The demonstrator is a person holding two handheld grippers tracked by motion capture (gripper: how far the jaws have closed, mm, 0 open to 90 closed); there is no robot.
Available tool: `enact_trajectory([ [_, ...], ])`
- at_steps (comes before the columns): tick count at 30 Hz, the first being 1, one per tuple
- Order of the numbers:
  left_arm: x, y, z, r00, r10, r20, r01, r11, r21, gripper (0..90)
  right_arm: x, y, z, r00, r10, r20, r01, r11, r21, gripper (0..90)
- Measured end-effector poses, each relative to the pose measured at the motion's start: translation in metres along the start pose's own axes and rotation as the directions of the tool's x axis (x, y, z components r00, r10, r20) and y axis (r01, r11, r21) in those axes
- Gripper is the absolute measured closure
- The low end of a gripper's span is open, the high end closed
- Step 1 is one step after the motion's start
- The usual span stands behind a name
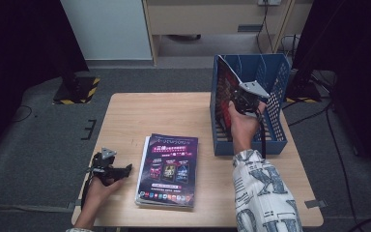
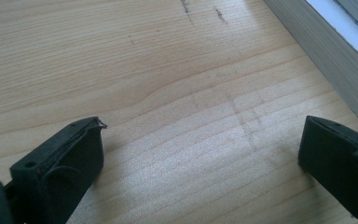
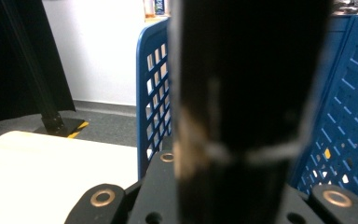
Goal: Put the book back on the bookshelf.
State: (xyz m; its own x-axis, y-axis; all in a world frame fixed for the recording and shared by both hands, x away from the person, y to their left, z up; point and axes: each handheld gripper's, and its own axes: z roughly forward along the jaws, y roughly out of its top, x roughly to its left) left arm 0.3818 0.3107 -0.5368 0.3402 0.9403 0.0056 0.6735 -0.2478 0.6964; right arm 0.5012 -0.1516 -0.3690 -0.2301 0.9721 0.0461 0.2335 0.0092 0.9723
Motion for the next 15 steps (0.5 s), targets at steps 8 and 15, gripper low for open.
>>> enact_trajectory([
  [8,-0.0003,0.0000,0.0001,1.0000,-0.002,0.000,0.002,1.0000,-0.001,0.0,0.0013,-0.0061,-0.0044,0.9996,0.002,-0.029,-0.002,1.000,0.006,86.1],
  [15,-0.0004,0.0000,0.0001,1.0000,-0.001,0.000,0.001,1.0000,-0.002,0.0,0.0027,-0.0105,-0.0065,0.9985,-0.012,-0.053,0.013,1.000,0.019,85.0],
])
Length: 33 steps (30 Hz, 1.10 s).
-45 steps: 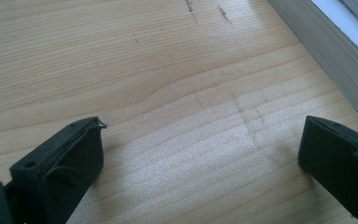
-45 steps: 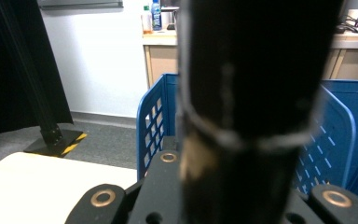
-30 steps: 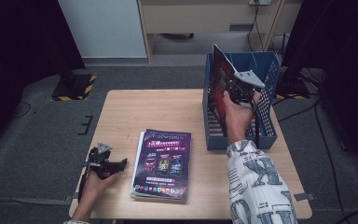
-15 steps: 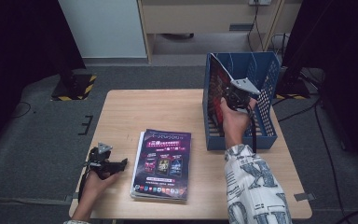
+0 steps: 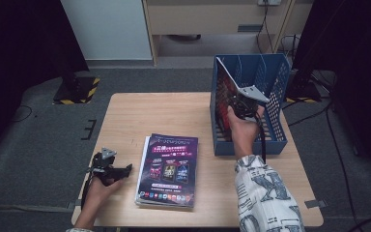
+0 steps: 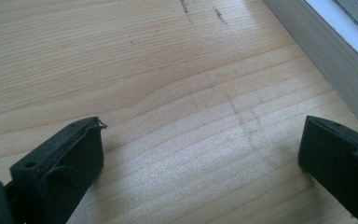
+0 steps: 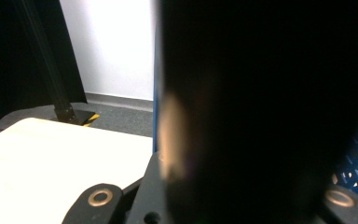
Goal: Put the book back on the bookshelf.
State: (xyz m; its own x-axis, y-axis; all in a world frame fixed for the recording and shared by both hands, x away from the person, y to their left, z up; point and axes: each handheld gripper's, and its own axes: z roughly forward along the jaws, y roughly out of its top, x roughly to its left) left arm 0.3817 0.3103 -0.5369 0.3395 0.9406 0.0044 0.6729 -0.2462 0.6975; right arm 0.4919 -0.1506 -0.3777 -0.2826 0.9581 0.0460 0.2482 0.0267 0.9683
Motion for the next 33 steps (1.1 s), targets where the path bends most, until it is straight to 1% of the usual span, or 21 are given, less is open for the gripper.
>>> enact_trajectory([
  [6,0.000,0.000,0.000,1.0000,0.002,0.000,-0.002,1.0000,0.002,0.0,-0.001,0.000,0.001,0.9997,0.004,-0.023,-0.004,1.000,0.004,81.8],
  [7,0.000,0.000,0.000,1.0000,0.002,0.000,-0.002,1.0000,0.002,0.0,-0.001,0.001,0.001,0.9996,0.006,-0.029,-0.006,1.000,0.006,82.4],
  [8,0.000,0.000,0.000,1.0000,0.002,0.000,-0.002,1.0000,0.001,0.0,-0.002,0.002,0.001,0.9994,0.005,-0.033,-0.005,1.000,0.012,84.9],
  [9,0.000,0.000,0.000,1.0000,0.002,0.000,-0.002,1.0000,0.001,0.0,-0.002,0.002,0.001,0.9994,0.005,-0.033,-0.005,1.000,0.012,84.9],
  [10,0.000,0.000,0.000,1.0000,0.002,0.000,-0.002,1.0000,0.002,0.0,-0.003,0.003,0.002,0.9997,-0.003,-0.026,0.003,1.000,0.017,86.3],
  [12,0.000,0.000,0.000,1.0000,0.002,0.000,-0.002,1.0000,0.001,0.0,-0.003,0.004,0.002,0.9998,-0.001,-0.021,0.002,1.000,0.018,86.6],
  [13,0.000,0.000,0.000,1.0000,0.002,0.000,-0.002,1.0000,0.001,0.0,-0.004,0.005,0.002,0.9999,-0.002,-0.014,0.002,1.000,0.021,86.7],
  [14,0.000,0.000,0.000,1.0000,0.002,0.000,-0.002,1.0000,0.002,0.0,-0.004,0.007,0.002,0.9999,-0.003,0.011,0.003,1.000,0.027,86.9],
  [15,0.000,0.000,0.000,1.0000,0.002,0.000,-0.002,1.0000,0.002,0.0,-0.004,0.007,0.002,0.9999,-0.003,0.011,0.003,1.000,0.027,86.9],
  [18,0.000,0.000,0.000,1.0000,0.000,0.000,0.000,1.0000,0.000,0.0,-0.005,0.010,0.002,0.9988,-0.008,0.048,0.007,1.000,0.020,86.9],
  [20,0.000,0.000,0.000,1.0000,0.001,0.000,-0.001,1.0000,0.001,0.0,-0.007,0.013,0.002,0.9964,-0.015,0.083,0.015,1.000,0.000,86.9],
  [21,0.000,0.000,0.000,1.0000,0.001,0.000,-0.001,1.0000,0.001,0.0,-0.007,0.013,0.002,0.9964,-0.015,0.083,0.015,1.000,0.000,86.9],
  [23,0.000,0.000,0.000,1.0000,0.002,0.001,-0.002,1.0000,0.001,0.0,-0.008,0.015,0.002,0.9940,-0.022,0.107,0.023,1.000,-0.005,86.9],
  [24,0.000,0.000,0.000,1.0000,0.002,0.000,-0.002,1.0000,0.001,0.0,-0.008,0.016,0.003,0.9936,-0.020,0.111,0.021,1.000,-0.006,86.9],
  [25,0.000,0.000,0.000,1.0000,0.000,0.000,0.000,1.0000,0.000,0.0,-0.008,0.016,0.005,0.9915,-0.023,0.128,0.024,1.000,-0.005,86.9],
  [30,0.000,0.000,0.000,1.0000,0.002,0.001,-0.002,1.0000,0.002,0.0,-0.007,0.012,0.009,0.9878,-0.034,0.152,0.035,0.999,-0.001,86.9],
  [33,0.000,0.000,0.000,1.0000,0.002,0.001,-0.002,1.0000,0.002,0.0,-0.005,0.009,0.012,0.9874,-0.023,0.156,0.024,1.000,-0.007,86.9],
])
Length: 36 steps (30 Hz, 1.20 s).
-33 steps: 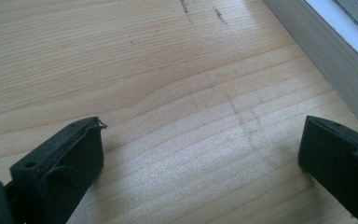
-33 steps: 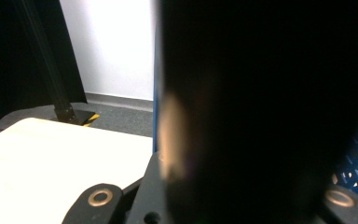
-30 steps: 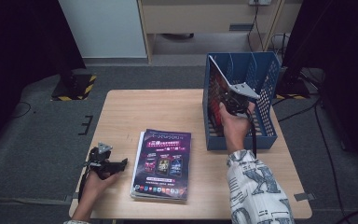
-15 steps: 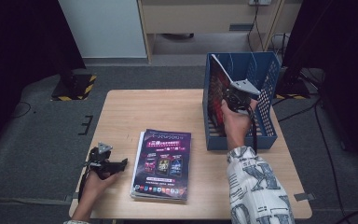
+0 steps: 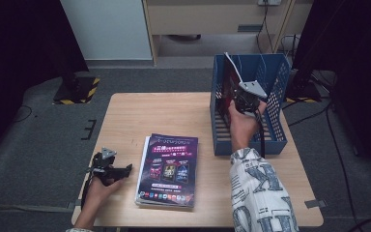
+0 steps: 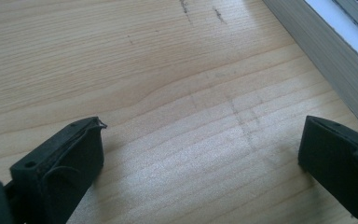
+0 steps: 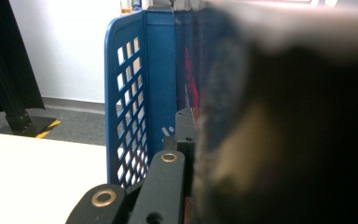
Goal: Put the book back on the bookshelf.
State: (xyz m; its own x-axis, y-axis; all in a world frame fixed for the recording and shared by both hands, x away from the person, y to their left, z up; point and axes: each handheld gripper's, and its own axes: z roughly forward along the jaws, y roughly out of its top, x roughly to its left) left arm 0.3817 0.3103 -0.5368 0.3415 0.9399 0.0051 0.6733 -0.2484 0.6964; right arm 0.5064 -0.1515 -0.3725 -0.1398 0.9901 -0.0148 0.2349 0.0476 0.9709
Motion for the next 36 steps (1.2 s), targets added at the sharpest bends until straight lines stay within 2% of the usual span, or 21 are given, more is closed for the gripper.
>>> enact_trajectory([
  [6,0.000,0.000,0.000,1.0000,0.000,0.000,0.000,1.0000,0.000,0.0,0.008,-0.008,0.001,0.9998,0.008,-0.018,-0.008,1.000,0.001,86.7],
  [13,0.000,0.000,0.000,1.0000,0.000,0.000,0.000,1.0000,0.000,0.0,0.023,-0.009,0.002,0.9987,-0.008,-0.050,0.008,1.000,-0.002,85.4],
  [19,0.000,0.000,0.000,1.0000,0.000,0.000,0.000,1.0000,0.000,0.0,0.028,-0.009,0.001,0.9975,-0.011,-0.070,0.011,1.000,0.001,81.5],
  [20,0.000,0.000,0.000,1.0000,0.000,0.000,0.000,1.0000,0.000,0.0,0.028,-0.009,0.001,0.9972,-0.011,-0.074,0.012,1.000,0.001,79.7],
  [21,0.000,0.000,0.000,1.0000,0.000,0.000,0.000,1.0000,0.000,0.0,0.027,-0.009,0.000,0.9964,-0.005,-0.084,0.005,1.000,0.000,73.9],
  [22,0.000,0.000,0.000,1.0000,0.000,0.000,0.000,1.0000,0.000,0.0,0.027,-0.009,0.000,0.9964,-0.005,-0.084,0.005,1.000,0.000,73.9],
  [23,0.000,0.000,0.000,1.0000,-0.002,0.000,0.002,1.0000,-0.001,0.0,0.027,-0.008,0.000,0.9959,0.004,-0.091,-0.004,1.000,-0.001,70.0],
  [24,0.000,0.000,0.000,1.0000,0.000,0.000,0.000,1.0000,0.000,0.0,0.027,-0.008,-0.001,0.9951,0.016,-0.097,-0.015,1.000,0.003,65.7],
  [25,0.000,0.000,0.000,1.0000,0.000,0.000,0.000,1.0000,0.000,0.0,0.026,-0.008,-0.002,0.9934,0.032,-0.110,-0.031,0.999,0.010,57.6],
  [29,0.000,0.000,0.000,1.0000,0.000,0.000,0.000,1.0000,0.000,0.0,0.026,-0.007,-0.006,0.9890,0.030,-0.145,-0.029,1.000,0.009,50.0],
  [36,0.000,0.000,0.000,1.0000,0.000,0.000,0.000,1.0000,0.000,0.0,0.027,-0.007,-0.008,0.9863,0.024,-0.163,-0.022,1.000,0.017,40.3],
])
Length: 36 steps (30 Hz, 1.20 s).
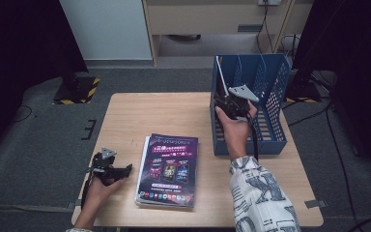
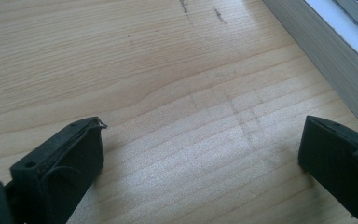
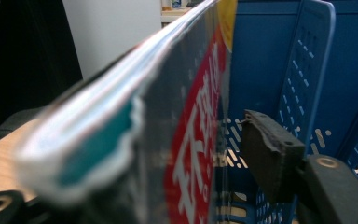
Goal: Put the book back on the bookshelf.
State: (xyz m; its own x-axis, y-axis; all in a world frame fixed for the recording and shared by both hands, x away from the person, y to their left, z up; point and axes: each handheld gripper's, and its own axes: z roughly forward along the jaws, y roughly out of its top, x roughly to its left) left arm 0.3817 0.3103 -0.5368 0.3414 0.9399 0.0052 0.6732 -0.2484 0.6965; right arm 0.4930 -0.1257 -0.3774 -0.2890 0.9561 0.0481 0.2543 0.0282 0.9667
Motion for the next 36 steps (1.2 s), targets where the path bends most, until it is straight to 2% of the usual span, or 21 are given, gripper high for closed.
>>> enact_trajectory([
  [4,0.000,0.000,0.000,1.0000,0.000,0.000,0.000,1.0000,0.001,0.0,0.003,-0.003,-0.003,0.9996,-0.006,-0.029,0.006,1.000,0.003,29.9],
  [6,0.000,0.000,0.000,1.0000,0.000,0.000,0.000,1.0000,0.000,0.0,0.003,-0.006,-0.004,0.9991,0.006,-0.043,-0.006,1.000,0.008,25.4],
  [10,0.000,0.000,0.000,1.0000,-0.001,0.000,0.001,1.0000,0.000,0.0,0.002,-0.009,-0.007,0.9983,0.018,-0.056,-0.017,1.000,0.013,22.7],
  [11,0.000,0.000,0.000,1.0000,-0.001,0.000,0.001,1.0000,0.000,0.0,0.000,-0.011,-0.008,0.9978,0.022,-0.063,-0.020,0.999,0.029,20.5],
  [18,0.000,0.000,0.000,1.0000,-0.001,0.000,0.001,1.0000,0.000,0.0,-0.002,-0.016,-0.014,0.9959,0.034,-0.084,-0.031,0.999,0.037,18.2],
  [22,0.000,0.000,-0.001,1.0000,0.000,0.002,0.000,1.0000,0.000,0.0,0.001,-0.021,-0.019,0.9939,0.025,-0.107,-0.020,0.999,0.047,16.5],
  [36,0.002,-0.001,-0.001,0.9998,0.013,0.013,-0.013,0.9999,0.001,0.0,0.004,-0.031,-0.034,0.9836,0.025,-0.179,-0.014,0.998,0.059,12.9],
])
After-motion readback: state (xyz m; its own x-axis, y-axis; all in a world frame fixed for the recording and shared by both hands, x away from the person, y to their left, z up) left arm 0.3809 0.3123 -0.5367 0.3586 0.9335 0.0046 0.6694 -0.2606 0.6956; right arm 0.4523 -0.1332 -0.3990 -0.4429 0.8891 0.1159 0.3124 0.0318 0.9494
